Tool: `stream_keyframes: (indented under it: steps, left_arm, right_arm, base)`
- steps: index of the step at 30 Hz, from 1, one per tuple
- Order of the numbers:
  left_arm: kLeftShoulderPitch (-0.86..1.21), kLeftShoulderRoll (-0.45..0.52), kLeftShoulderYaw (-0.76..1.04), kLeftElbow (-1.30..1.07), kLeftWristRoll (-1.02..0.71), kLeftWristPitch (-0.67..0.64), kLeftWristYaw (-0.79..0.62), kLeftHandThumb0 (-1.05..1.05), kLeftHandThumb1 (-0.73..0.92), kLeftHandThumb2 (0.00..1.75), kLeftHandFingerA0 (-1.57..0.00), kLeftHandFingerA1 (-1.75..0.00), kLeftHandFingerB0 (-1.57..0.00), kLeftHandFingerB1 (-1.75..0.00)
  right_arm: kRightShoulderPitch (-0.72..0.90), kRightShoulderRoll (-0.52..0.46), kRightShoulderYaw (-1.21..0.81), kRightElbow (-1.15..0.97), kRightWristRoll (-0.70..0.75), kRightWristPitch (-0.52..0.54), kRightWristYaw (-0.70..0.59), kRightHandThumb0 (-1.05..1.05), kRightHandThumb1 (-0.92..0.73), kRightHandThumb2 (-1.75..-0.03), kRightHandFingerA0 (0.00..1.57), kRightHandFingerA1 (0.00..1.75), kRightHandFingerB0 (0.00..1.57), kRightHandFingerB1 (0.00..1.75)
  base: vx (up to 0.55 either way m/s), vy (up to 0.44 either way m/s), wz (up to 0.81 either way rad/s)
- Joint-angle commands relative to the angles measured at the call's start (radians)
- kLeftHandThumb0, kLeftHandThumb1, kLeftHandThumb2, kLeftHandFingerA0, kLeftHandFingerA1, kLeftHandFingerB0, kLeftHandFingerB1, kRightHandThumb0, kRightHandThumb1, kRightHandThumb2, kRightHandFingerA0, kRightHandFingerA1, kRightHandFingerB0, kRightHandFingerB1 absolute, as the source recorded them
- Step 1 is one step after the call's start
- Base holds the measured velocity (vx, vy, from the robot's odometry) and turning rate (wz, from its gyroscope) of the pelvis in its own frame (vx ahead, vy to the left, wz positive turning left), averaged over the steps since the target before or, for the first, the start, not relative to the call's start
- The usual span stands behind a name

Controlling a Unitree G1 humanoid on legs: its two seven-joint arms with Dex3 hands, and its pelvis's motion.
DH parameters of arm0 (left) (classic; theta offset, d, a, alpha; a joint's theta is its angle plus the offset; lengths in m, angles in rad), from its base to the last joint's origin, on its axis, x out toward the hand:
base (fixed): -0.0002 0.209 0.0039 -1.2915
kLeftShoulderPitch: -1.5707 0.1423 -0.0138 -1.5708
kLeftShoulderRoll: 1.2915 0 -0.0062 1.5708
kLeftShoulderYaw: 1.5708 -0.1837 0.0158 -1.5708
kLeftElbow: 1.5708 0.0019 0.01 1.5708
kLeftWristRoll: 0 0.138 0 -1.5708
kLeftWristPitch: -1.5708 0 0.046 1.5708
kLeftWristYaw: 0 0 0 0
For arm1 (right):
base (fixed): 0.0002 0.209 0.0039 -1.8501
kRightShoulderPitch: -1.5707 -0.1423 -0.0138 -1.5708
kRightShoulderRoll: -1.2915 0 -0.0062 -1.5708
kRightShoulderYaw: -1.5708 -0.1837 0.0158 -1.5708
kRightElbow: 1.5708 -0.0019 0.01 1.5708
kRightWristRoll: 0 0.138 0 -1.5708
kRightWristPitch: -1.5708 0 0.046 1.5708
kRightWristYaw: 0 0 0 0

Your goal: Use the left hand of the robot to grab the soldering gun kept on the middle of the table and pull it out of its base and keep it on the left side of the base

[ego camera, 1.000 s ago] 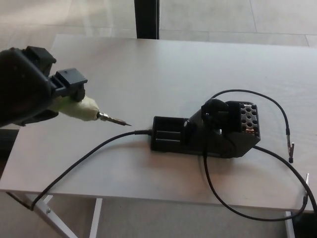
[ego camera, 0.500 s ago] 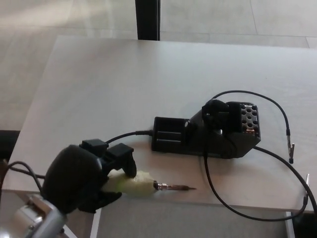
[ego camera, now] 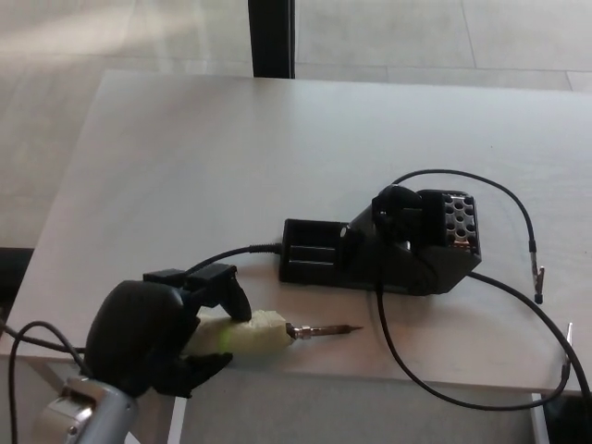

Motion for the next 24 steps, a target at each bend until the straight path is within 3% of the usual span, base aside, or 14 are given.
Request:
stream_keyframes:
  steps: [1, 2, 3, 7, 8, 12, 14, 15, 16, 17, 18, 20, 23, 24]
  left_arm:
    - [0.018, 0.043, 0.011, 0.006, 0.007, 0.119, -0.117, -0.07, 0.59, 1.04, -0.92, -1.75, -0.69, -1.67]
    - [0.013, 0.05, 0.013, 0.006, 0.002, 0.114, -0.121, -0.18, 0.58, 1.09, -1.2, -1.44, -0.95, -1.28]
    - [0.006, 0.058, 0.015, 0.011, 0.0, 0.104, -0.118, -0.14, 0.68, 0.95, -0.89, -1.75, -0.66, -1.64]
    - [-0.017, 0.116, -0.001, -0.017, 0.049, 0.12, -0.172, -0.14, 0.74, 0.71, -0.73, -1.75, -0.63, -1.56]
    - [-0.042, 0.165, -0.021, -0.016, 0.086, 0.084, -0.184, -0.08, 0.68, 0.76, -0.69, -1.74, -0.63, -1.56]
    - [-0.081, 0.231, -0.058, -0.021, 0.096, 0.039, -0.204, -0.12, 0.69, 0.76, -0.72, -1.7, -0.66, -1.45]
    - [-0.11, 0.279, -0.079, -0.045, 0.117, 0.024, -0.234, -0.22, 0.72, 0.74, -0.82, -1.51, -0.7, -0.76]
    - [-0.118, 0.291, -0.088, -0.057, 0.123, 0.02, -0.24, -0.23, 0.72, 0.69, -0.8, -1.42, -0.65, -0.63]
    - [-0.12, 0.297, -0.094, -0.061, 0.125, 0.018, -0.243, -0.26, 0.73, 0.63, -0.79, -1.09, -0.59, -0.54]
    - [-0.122, 0.303, -0.101, -0.063, 0.124, 0.016, -0.245, -0.26, 0.73, 0.63, -0.79, -1.09, -0.59, -0.54]
    - [-0.119, 0.311, -0.115, -0.077, 0.144, 0.027, -0.251, -0.33, 0.73, 0.6, -0.73, -0.84, -0.48, -0.43]
    - [-0.1, 0.323, -0.141, -0.106, 0.2, 0.052, -0.247, -0.35, 0.71, 0.6, -0.7, -0.79, -0.47, -0.41]
    - [-0.093, 0.326, -0.181, -0.123, 0.265, 0.088, -0.272, -0.41, 0.71, 0.61, -0.62, -0.71, -0.48, -0.39]
    - [-0.093, 0.327, -0.188, -0.128, 0.281, 0.093, -0.268, -0.44, 0.71, 0.61, -0.57, -0.76, -0.49, -0.4]
  right_arm:
    - [0.001, -0.025, -0.004, 0.001, 0.017, -0.017, -0.003, -0.96, -0.41, -1.28, 1.34, 1.13, 0.72, 1.31]
    - [0.0, -0.025, -0.005, 0.001, 0.018, -0.015, -0.001, -0.96, -0.41, -1.28, 1.33, 1.13, 0.72, 1.31]
    - [-0.002, -0.026, -0.004, 0.005, 0.018, -0.014, 0.0, -0.95, -0.41, -1.27, 1.34, 1.12, 0.72, 1.31]
    - [-0.005, -0.027, -0.002, 0.011, 0.018, -0.014, -0.003, -0.89, -0.42, -1.27, 1.36, 1.09, 0.65, 1.45]
    - [0.0, -0.025, -0.004, 0.0, 0.022, -0.013, -0.001, -0.94, -0.41, -1.28, 1.35, 1.12, 0.72, 1.3]
    - [-0.001, -0.036, -0.001, -0.002, 0.02, -0.01, -0.004, -0.94, -0.4, -1.28, 1.34, 1.13, 0.72, 1.32]
    - [0.0, -0.038, 0.002, -0.008, 0.02, -0.013, 0.002, -0.95, -0.41, -1.29, 1.36, 1.14, 0.73, 1.31]
    - [-0.001, -0.04, 0.004, -0.009, 0.018, -0.013, 0.004, -0.96, -0.4, -1.28, 1.33, 1.14, 0.72, 1.32]
    - [-0.001, -0.041, 0.006, -0.008, 0.016, -0.013, 0.003, -0.94, -0.42, -1.29, 1.33, 1.11, 0.63, 1.45]
    - [-0.002, -0.041, 0.008, -0.006, 0.015, -0.013, 0.003, -0.94, -0.42, -1.29, 1.33, 1.11, 0.63, 1.45]
    - [-0.001, -0.04, 0.008, -0.005, 0.016, -0.013, 0.001, -0.96, -0.41, -1.28, 1.33, 1.13, 0.72, 1.31]
    - [-0.001, -0.04, 0.012, -0.003, 0.015, -0.014, 0.001, -0.92, -0.42, -1.27, 1.36, 1.11, 0.65, 1.45]
    - [-0.002, -0.039, 0.011, -0.003, 0.018, -0.017, 0.009, -0.95, -0.42, -1.28, 1.35, 1.11, 0.73, 1.3]
    - [-0.003, -0.039, 0.011, -0.003, 0.018, -0.016, 0.006, -0.91, -0.41, -1.28, 1.4, 1.06, 0.65, 1.46]
  base:
    - [0.0, 0.0, 0.0]
    - [0.0, 0.0, 0.0]
    - [0.0, 0.0, 0.0]
    - [0.0, 0.0, 0.0]
    - [0.0, 0.0, 0.0]
    - [0.0, 0.0, 0.0]
    - [0.0, 0.0, 0.0]
    - [0.0, 0.0, 0.0]
    - [0.0, 0.0, 0.0]
    - [0.0, 0.0, 0.0]
    - [0.0, 0.0, 0.0]
    - [0.0, 0.0, 0.0]
    - [0.0, 0.0, 0.0]
    - [0.0, 0.0, 0.0]
